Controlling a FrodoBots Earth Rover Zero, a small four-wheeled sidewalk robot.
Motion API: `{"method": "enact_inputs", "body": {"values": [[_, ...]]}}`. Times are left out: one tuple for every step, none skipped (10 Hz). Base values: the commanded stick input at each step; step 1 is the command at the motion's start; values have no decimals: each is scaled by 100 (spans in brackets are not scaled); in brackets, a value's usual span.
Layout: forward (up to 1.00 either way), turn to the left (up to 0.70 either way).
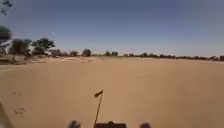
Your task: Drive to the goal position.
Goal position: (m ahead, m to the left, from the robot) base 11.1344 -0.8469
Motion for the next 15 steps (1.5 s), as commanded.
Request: {"method": "enact_inputs", "body": {"values": [[70, 0], [70, 0], [70, 0], [70, 0], [70, 0], [70, 0], [70, 0], [70, 0], [70, 0], [70, 0], [70, 0], [70, 0], [70, 0], [70, 0], [70, 0]]}}
